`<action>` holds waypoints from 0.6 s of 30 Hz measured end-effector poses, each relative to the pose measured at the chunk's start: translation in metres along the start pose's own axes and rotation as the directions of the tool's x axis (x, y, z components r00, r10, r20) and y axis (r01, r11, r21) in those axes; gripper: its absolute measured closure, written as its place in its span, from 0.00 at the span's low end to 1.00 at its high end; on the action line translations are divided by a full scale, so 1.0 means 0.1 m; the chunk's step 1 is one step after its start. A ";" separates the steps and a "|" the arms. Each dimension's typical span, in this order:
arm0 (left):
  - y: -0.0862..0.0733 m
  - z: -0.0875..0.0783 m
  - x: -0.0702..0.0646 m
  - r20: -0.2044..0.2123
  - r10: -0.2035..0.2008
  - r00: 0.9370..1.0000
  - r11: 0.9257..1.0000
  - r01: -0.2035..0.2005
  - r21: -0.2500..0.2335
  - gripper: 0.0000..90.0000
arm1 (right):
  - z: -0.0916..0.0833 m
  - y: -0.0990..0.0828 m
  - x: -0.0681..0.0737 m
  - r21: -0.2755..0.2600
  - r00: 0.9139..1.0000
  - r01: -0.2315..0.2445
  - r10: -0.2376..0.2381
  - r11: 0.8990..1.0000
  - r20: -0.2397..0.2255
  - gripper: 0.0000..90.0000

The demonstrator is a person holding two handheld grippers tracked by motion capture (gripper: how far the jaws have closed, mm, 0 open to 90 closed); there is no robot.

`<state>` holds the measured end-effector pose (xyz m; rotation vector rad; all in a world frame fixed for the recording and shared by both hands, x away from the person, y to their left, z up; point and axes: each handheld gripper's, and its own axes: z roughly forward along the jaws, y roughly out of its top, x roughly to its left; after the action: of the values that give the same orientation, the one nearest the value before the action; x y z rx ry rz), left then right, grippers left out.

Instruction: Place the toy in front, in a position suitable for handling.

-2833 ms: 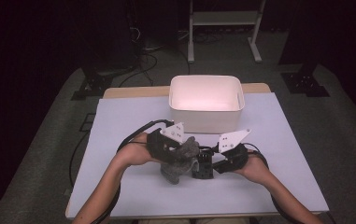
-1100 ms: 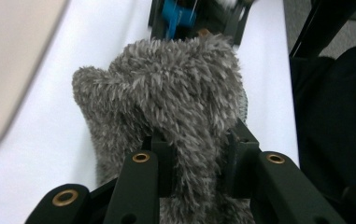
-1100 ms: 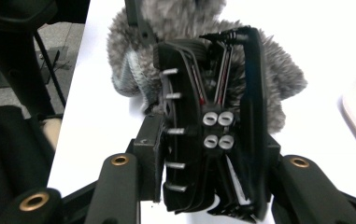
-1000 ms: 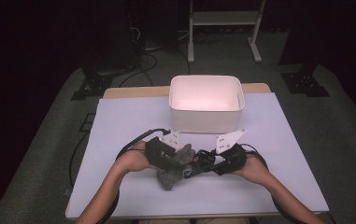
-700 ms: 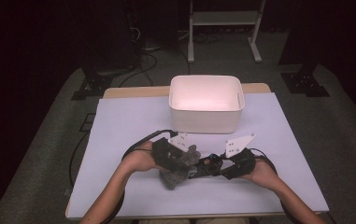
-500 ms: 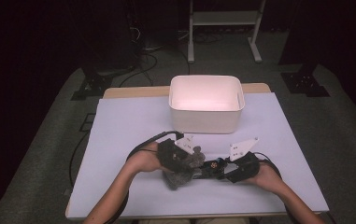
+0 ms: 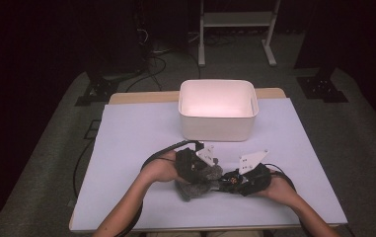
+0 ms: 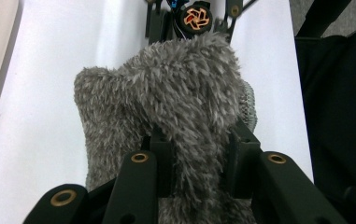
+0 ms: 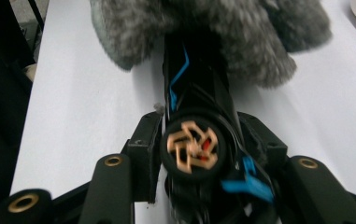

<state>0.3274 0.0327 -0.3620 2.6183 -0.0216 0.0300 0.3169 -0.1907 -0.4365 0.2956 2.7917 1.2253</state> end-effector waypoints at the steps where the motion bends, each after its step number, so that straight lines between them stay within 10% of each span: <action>1: 0.01 0.01 0.00 -0.002 0.004 1.000 1.000 -0.004 0.004 0.77 | 0.02 0.01 0.00 0.001 1.000 0.005 -0.005 1.000 0.003 0.59; 18: -0.06 -0.11 0.08 -0.032 -0.032 0.999 0.999 0.033 0.030 0.76 | 0.03 0.13 -0.12 -0.003 0.998 0.064 -0.064 0.998 0.007 0.62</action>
<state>0.3355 0.0431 -0.3553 2.6478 0.0324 0.0613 0.3307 -0.1824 -0.4286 0.2085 2.7698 1.2120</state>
